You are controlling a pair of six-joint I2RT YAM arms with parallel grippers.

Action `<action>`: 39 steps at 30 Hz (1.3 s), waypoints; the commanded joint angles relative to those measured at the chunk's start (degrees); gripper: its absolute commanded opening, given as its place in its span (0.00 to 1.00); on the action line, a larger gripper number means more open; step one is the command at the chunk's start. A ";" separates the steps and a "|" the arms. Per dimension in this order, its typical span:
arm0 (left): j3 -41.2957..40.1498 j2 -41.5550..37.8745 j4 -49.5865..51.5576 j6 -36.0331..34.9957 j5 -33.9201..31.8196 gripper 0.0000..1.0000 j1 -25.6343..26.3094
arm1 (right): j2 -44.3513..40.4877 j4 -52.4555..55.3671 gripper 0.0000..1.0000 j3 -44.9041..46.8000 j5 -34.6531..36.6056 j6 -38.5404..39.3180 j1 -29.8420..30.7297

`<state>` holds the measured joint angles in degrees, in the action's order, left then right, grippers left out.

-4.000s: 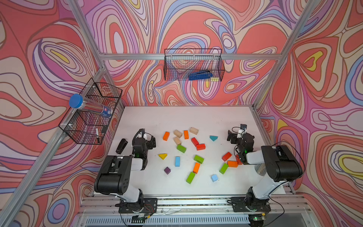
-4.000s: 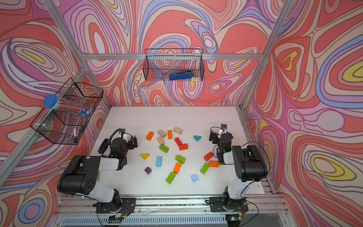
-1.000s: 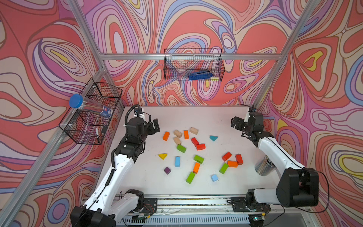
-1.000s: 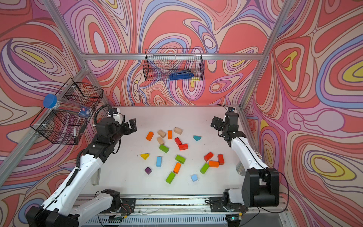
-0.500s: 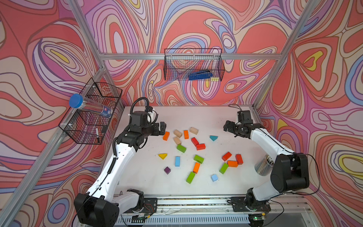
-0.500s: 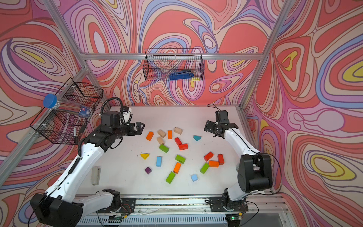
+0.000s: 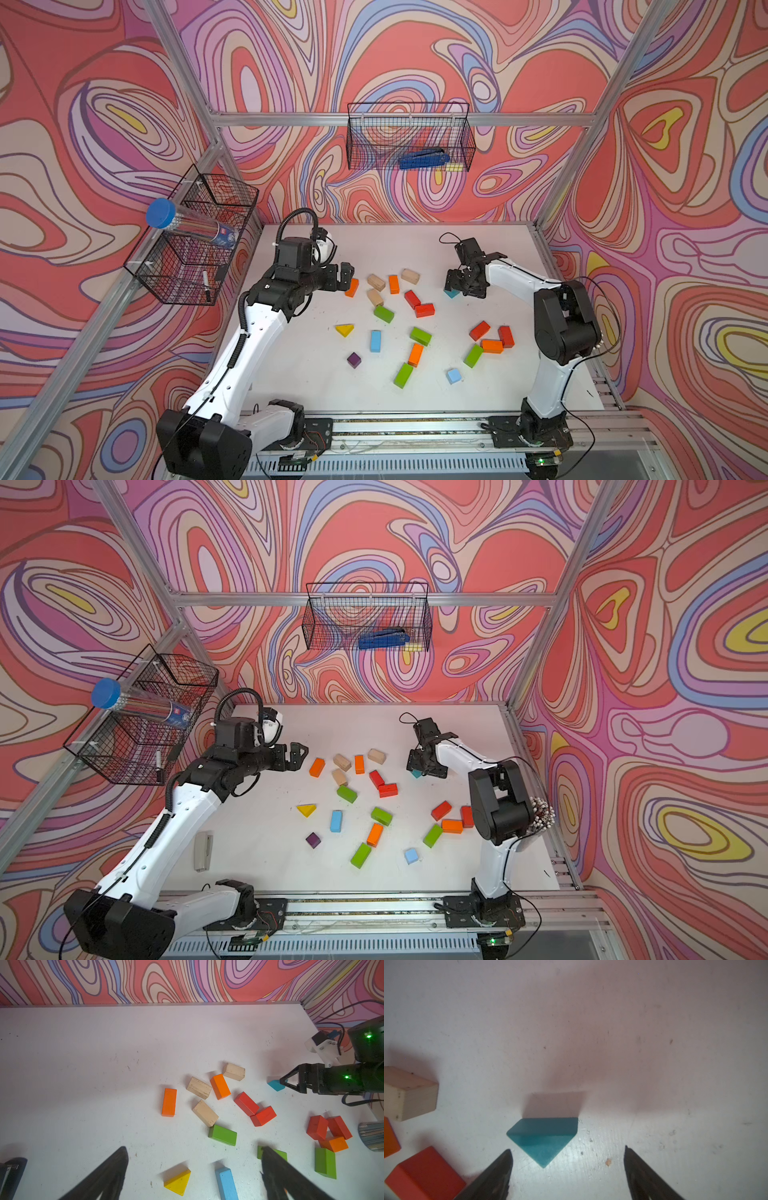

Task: Assemble a heart with building blocks
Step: Move the building block to the center of the board.

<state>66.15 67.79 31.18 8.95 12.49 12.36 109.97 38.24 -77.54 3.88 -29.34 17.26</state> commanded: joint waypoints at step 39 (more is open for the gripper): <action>-0.05 0.07 2.38 -1.38 1.28 1.00 0.04 | 6.72 1.23 0.77 -6.37 0.12 -11.23 2.76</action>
<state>66.11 67.92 31.59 8.56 13.17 12.34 115.15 39.79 -82.61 3.81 -39.33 19.70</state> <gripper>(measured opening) 0.997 0.770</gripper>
